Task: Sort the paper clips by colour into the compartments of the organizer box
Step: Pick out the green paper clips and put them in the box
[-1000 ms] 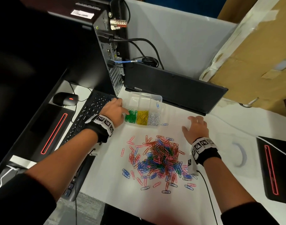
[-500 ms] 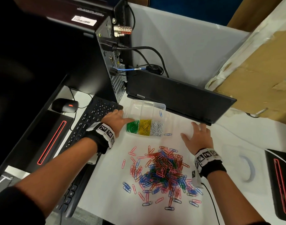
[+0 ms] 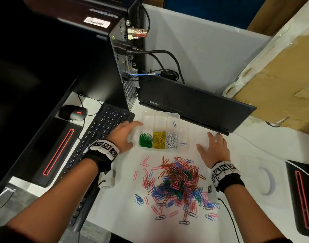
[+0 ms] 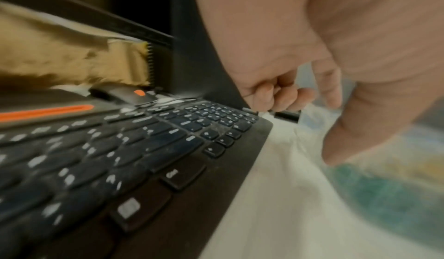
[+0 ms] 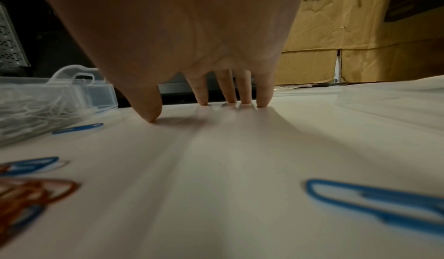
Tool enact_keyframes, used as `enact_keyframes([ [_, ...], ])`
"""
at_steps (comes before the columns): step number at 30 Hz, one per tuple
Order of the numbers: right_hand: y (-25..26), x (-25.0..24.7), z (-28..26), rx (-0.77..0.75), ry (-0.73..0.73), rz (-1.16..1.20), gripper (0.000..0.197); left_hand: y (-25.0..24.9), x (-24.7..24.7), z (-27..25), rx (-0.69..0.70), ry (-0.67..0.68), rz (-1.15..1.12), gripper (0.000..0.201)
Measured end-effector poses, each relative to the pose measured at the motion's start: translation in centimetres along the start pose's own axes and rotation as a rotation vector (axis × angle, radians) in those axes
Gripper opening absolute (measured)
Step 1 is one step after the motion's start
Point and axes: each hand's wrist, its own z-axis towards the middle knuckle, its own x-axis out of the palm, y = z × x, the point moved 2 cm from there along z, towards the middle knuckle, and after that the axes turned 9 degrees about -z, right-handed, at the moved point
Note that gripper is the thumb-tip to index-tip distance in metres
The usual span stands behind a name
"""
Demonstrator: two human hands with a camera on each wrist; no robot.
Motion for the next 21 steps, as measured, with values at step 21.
enact_keyframes([
  [21, 2.9, -0.1, -7.0, -0.324, -0.022, 0.182, 0.008, -7.3, 13.3, -4.3, 0.148, -0.113, -0.098, 0.023],
])
